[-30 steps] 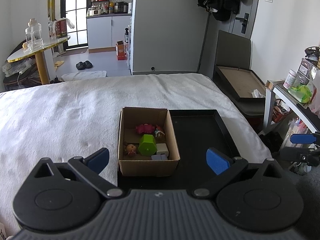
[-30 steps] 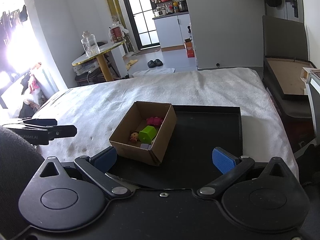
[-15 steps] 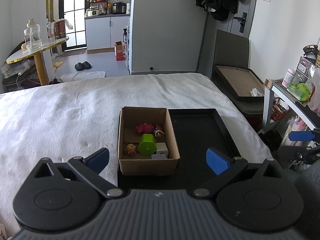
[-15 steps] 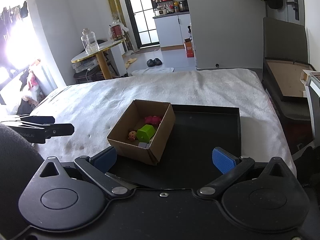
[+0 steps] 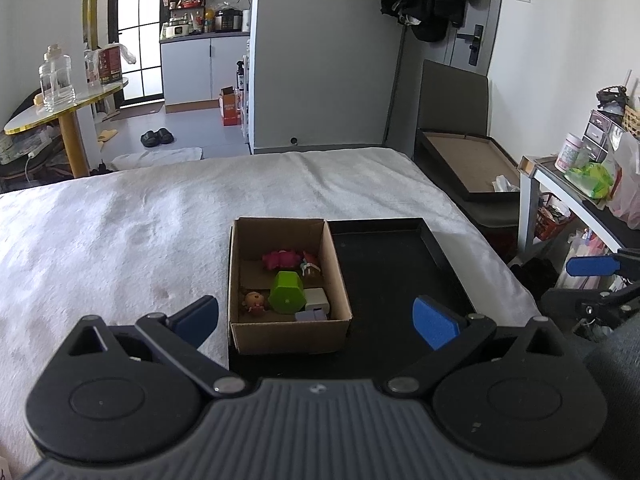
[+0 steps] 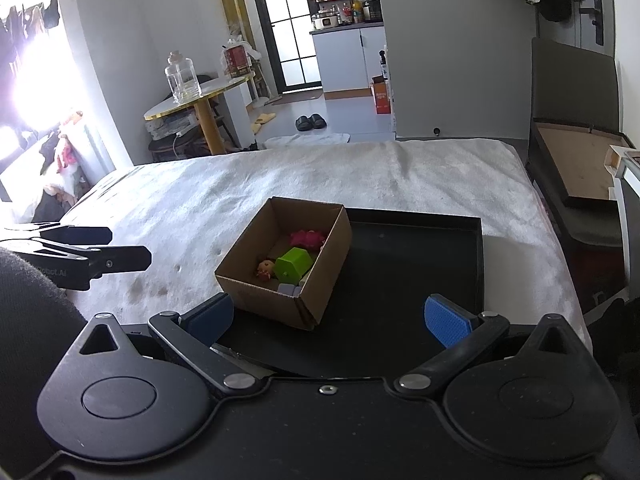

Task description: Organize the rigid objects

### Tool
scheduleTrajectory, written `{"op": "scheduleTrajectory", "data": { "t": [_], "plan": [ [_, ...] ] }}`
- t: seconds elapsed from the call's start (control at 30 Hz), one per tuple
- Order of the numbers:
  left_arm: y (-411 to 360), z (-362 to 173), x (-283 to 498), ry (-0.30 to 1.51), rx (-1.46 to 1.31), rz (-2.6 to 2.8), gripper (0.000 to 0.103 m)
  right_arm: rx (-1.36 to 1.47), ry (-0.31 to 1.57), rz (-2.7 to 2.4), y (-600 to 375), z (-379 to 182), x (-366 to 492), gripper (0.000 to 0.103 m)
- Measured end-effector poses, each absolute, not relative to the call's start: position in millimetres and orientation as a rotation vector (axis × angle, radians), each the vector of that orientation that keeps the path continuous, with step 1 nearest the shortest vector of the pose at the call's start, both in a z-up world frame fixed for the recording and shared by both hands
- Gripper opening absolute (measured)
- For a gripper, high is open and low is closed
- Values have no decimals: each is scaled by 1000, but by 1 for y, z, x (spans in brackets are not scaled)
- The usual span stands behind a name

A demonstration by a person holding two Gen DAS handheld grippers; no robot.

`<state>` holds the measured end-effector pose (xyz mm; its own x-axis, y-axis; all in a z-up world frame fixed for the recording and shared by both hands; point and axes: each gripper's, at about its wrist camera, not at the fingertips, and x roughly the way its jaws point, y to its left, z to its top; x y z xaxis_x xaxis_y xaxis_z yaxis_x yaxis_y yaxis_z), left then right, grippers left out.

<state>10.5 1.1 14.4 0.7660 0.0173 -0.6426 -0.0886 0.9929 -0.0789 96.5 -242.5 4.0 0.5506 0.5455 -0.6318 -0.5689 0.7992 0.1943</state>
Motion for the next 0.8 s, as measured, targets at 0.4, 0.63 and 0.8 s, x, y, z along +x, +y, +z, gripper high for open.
{"op": "scheduleTrajectory", "data": {
  "t": [0.4, 0.63, 0.8],
  "plan": [
    [0, 15, 5, 690, -97, 37, 103, -43, 746, 660, -237, 2, 97, 103],
    [0, 17, 1, 674, -96, 44, 103, -42, 747, 657, -237, 3, 96, 103],
    [1, 18, 2, 678, -98, 43, 103, -46, 743, 651, -236, 1, 96, 103]
  ]
}}
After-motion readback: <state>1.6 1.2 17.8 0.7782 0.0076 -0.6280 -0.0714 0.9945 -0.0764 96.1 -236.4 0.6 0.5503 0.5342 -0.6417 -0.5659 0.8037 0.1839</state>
